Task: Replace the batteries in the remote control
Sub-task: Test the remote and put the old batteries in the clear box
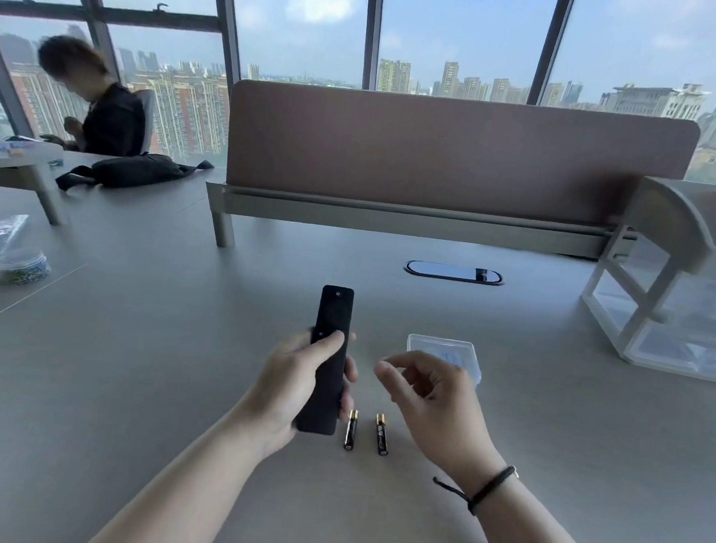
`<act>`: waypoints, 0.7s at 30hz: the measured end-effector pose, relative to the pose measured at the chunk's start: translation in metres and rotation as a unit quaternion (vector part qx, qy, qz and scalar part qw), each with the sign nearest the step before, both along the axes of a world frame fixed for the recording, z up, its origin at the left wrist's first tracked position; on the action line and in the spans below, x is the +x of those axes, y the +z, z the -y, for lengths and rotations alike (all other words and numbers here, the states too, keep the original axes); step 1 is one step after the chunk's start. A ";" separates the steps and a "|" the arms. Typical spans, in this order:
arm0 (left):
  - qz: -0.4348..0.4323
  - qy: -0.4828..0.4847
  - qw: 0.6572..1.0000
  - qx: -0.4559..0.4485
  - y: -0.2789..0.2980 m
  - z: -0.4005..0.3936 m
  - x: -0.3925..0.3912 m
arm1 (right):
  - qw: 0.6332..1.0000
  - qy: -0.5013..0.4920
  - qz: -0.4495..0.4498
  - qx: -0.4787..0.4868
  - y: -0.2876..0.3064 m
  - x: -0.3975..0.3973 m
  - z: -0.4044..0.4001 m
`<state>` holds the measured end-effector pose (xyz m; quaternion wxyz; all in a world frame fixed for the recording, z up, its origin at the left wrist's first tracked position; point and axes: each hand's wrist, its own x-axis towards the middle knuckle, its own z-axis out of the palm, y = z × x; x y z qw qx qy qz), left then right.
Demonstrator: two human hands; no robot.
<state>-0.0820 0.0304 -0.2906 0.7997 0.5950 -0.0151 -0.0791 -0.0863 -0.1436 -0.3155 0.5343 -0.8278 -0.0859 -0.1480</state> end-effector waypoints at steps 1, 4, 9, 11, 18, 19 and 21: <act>0.002 -0.024 1.000 -0.012 0.001 0.003 -0.004 | 1.000 0.007 -0.013 0.022 0.003 0.000 0.000; 0.027 -0.056 0.998 -0.018 -0.003 0.011 -0.009 | 0.994 0.039 -0.052 0.083 0.008 -0.002 0.001; 0.093 -0.065 0.993 0.045 -0.010 0.016 -0.010 | 0.982 0.083 -0.072 0.152 0.015 -0.008 -0.003; 0.103 -0.070 0.990 0.058 -0.011 0.017 -0.011 | 0.977 0.110 -0.073 0.165 0.017 -0.011 -0.006; 0.096 -0.110 0.989 0.030 -0.014 0.021 -0.013 | 0.963 0.113 -0.120 0.214 0.017 -0.010 -0.006; 0.099 -0.110 0.989 0.031 -0.014 0.021 -0.013 | 0.961 0.115 -0.121 0.220 0.017 -0.010 -0.006; 0.103 -0.108 0.988 0.036 -0.014 0.022 -0.014 | 0.959 0.117 -0.122 0.229 0.017 -0.009 -0.006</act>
